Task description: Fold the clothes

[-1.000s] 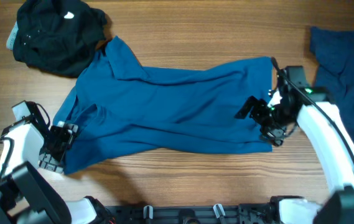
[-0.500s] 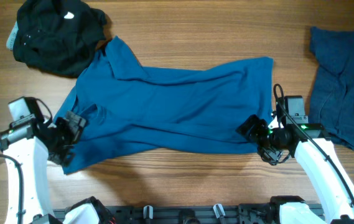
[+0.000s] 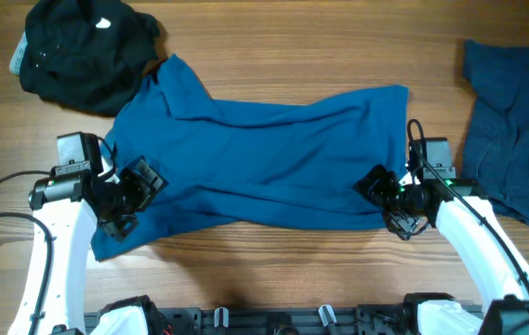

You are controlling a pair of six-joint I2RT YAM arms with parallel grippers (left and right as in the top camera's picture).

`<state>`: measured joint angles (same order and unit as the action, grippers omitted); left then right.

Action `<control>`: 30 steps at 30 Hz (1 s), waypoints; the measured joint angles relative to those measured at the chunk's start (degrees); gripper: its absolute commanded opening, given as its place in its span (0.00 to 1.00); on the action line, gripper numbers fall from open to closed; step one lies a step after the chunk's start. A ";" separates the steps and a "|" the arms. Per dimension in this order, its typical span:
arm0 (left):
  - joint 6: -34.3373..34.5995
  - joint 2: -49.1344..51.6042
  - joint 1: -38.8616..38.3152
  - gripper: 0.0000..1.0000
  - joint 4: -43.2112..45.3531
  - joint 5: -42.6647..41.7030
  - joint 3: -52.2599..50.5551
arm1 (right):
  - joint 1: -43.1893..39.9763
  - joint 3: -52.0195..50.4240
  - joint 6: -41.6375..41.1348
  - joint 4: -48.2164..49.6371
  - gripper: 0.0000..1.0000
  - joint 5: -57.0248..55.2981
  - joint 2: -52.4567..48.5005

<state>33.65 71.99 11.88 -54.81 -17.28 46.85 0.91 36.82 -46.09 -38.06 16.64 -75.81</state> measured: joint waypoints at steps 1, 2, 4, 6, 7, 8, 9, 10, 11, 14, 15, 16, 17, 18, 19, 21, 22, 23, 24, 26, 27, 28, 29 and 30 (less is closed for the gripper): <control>0.00 0.00 -0.15 1.00 0.00 0.00 0.00 | 0.00 0.00 -0.24 0.50 1.00 -0.04 -0.63; 0.00 0.00 -0.17 1.00 0.00 0.00 0.00 | 0.00 0.00 -0.44 0.85 1.00 -0.07 -1.09; 0.00 0.00 -0.17 1.00 0.02 0.02 0.00 | 0.00 0.00 -0.70 1.51 1.00 -0.20 -2.08; 0.00 0.00 -0.17 1.00 0.07 0.02 0.00 | 0.00 0.00 -0.87 2.56 1.00 -0.22 -2.93; -0.04 0.00 -0.17 1.00 0.13 0.02 0.00 | 0.00 0.00 -1.03 2.78 0.99 -0.22 -3.06; -0.17 0.00 -0.17 1.00 0.15 0.02 0.00 | 0.00 0.00 -1.05 2.89 0.99 -0.22 -3.10; -0.22 0.00 -0.17 1.00 0.13 0.04 0.00 | 0.00 0.00 -1.09 3.06 0.99 -0.22 -3.10; -0.26 0.00 -0.17 1.00 0.13 0.04 0.00 | 0.00 0.00 -1.25 3.26 0.99 -0.22 -3.10; -0.37 0.00 -0.17 1.00 0.15 0.24 0.00 | 0.00 0.00 -1.25 3.32 0.99 -0.22 -3.10; -0.39 0.00 -0.20 1.00 0.15 0.70 0.00 | 0.00 0.00 -1.31 3.74 0.94 -0.22 -3.10; -0.42 0.00 -0.20 1.00 0.13 0.90 0.00 | 0.00 0.00 -1.53 4.07 0.92 -0.22 -3.10; -0.42 0.00 -0.20 1.00 0.15 0.92 0.00 | 0.00 0.00 -1.53 4.28 0.90 -0.22 -3.10; -0.42 0.00 -0.20 1.00 0.15 1.01 0.00 | 0.00 0.00 -1.77 4.59 0.88 -0.24 -3.10; -0.42 0.00 -0.20 1.00 0.13 1.09 0.00 | 0.00 0.00 -1.70 4.74 0.86 -0.24 -3.10; -0.42 0.00 -0.20 1.00 0.13 1.11 0.00 | 0.00 0.00 -1.90 4.92 0.84 -0.24 -3.10; -0.39 0.00 -0.20 1.00 0.13 1.11 0.00 | 0.00 0.00 -1.88 5.16 0.79 -0.24 -3.10; -0.42 0.00 -0.20 1.00 0.13 1.14 0.00 | 0.00 0.00 -1.88 5.18 0.75 -0.24 -3.10; -0.39 0.00 -0.20 1.00 0.13 1.14 0.00 | 0.00 0.00 -2.01 5.18 0.70 -0.24 -3.10; -0.42 0.00 -0.20 1.00 0.15 1.14 0.00 | 0.00 0.00 -1.90 5.22 0.68 -0.24 -3.10; -0.42 0.00 -0.20 1.00 0.15 1.16 0.00 | 0.00 0.00 -1.88 5.60 0.62 -0.26 -3.10; -0.42 0.00 -0.20 1.00 0.15 1.18 0.00 | 0.00 0.00 -2.08 5.88 0.57 -0.28 -3.10; -0.42 0.00 -0.20 1.00 0.13 1.20 0.00 | 0.00 0.00 -2.03 6.03 0.52 -0.28 -3.10; -0.42 0.00 -0.20 1.00 0.13 1.29 0.00 | 0.00 0.00 -2.23 6.19 0.49 -0.39 -3.10; -0.42 0.00 -0.20 1.00 0.13 1.31 0.00 | 0.00 0.00 -2.14 6.43 0.46 -0.46 -3.10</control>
<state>33.23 71.99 11.68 -54.68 -15.97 46.85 0.91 36.82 -48.23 -31.64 16.19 -78.91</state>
